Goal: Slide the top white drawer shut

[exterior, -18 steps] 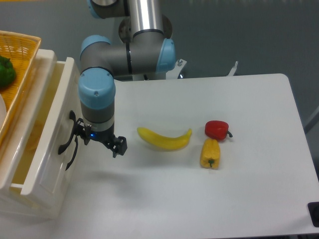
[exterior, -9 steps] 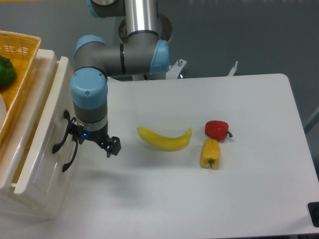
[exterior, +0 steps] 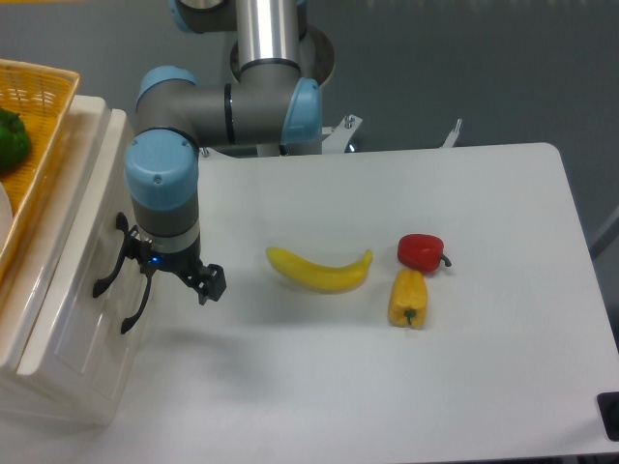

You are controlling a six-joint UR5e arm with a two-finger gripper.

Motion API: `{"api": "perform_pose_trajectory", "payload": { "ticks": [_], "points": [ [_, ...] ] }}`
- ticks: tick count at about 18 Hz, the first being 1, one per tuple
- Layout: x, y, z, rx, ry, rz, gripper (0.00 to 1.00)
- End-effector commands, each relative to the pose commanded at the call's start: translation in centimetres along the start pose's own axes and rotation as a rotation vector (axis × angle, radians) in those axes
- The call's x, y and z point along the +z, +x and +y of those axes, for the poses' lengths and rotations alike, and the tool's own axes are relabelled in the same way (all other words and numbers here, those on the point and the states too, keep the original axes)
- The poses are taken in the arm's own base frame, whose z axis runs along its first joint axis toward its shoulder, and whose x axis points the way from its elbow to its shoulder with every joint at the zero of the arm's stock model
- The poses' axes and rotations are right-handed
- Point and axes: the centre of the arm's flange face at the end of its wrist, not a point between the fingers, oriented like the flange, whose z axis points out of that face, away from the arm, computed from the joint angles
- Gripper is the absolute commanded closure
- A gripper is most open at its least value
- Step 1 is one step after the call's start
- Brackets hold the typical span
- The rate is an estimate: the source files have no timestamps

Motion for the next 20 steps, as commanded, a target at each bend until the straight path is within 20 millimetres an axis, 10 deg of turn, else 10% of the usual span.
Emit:
{"api": "perform_pose_trajectory", "payload": {
  "ticks": [7, 20],
  "points": [
    [-0.1, -0.4, 0.1, -0.003, 0.001, -0.003, 0.00],
    [-2.5, -9.0, 2.9, -0.040, -0.005, -0.083, 0.00]
  ]
}}
